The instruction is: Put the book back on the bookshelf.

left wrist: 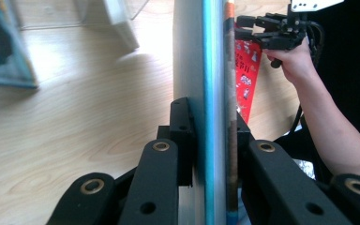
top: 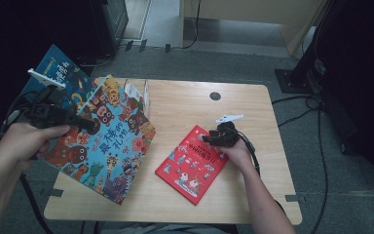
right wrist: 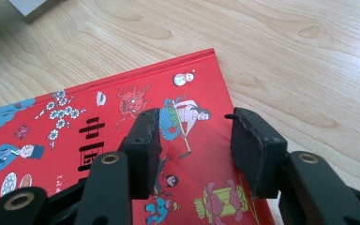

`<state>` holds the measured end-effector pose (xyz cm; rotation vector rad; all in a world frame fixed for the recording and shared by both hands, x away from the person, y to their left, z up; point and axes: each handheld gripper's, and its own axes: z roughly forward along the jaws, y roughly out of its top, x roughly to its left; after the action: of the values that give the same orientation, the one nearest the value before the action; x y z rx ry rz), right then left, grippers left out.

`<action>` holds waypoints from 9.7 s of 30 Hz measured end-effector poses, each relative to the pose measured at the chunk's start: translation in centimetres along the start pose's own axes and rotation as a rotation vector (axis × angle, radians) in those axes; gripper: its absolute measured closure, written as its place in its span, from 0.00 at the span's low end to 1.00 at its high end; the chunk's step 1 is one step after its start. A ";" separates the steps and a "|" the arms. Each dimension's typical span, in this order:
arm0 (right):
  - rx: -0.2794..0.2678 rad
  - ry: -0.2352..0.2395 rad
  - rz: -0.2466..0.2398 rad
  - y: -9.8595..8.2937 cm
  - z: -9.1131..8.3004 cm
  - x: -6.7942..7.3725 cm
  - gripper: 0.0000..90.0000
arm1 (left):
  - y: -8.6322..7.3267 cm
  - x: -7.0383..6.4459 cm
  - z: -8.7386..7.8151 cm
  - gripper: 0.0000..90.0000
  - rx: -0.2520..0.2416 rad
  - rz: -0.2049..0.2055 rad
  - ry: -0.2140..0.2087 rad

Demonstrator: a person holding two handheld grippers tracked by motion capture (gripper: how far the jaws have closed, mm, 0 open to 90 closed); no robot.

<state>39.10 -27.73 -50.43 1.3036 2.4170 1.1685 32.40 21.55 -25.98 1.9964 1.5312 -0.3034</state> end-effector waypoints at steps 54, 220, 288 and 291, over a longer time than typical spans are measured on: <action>-0.019 0.001 -0.007 0.0 0.2 -0.1 0.61 | 2.2 9.5 -8.8 0.89 -0.204 -0.244 0.199; -0.062 -0.099 0.008 -9.0 -6.9 0.8 0.91 | -0.5 0.8 29.2 0.62 0.010 0.322 -0.127; -0.066 -0.074 0.064 -4.5 -2.4 0.3 0.87 | -4.2 0.8 29.3 0.91 -0.072 0.213 -0.079; -0.080 -0.070 0.068 -4.7 -3.0 0.6 0.84 | -4.0 0.7 29.4 0.91 -0.068 0.225 -0.071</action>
<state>34.32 -30.41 -51.52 1.3880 2.2704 1.2018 33.96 5.68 -50.95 2.0578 1.2431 -0.2241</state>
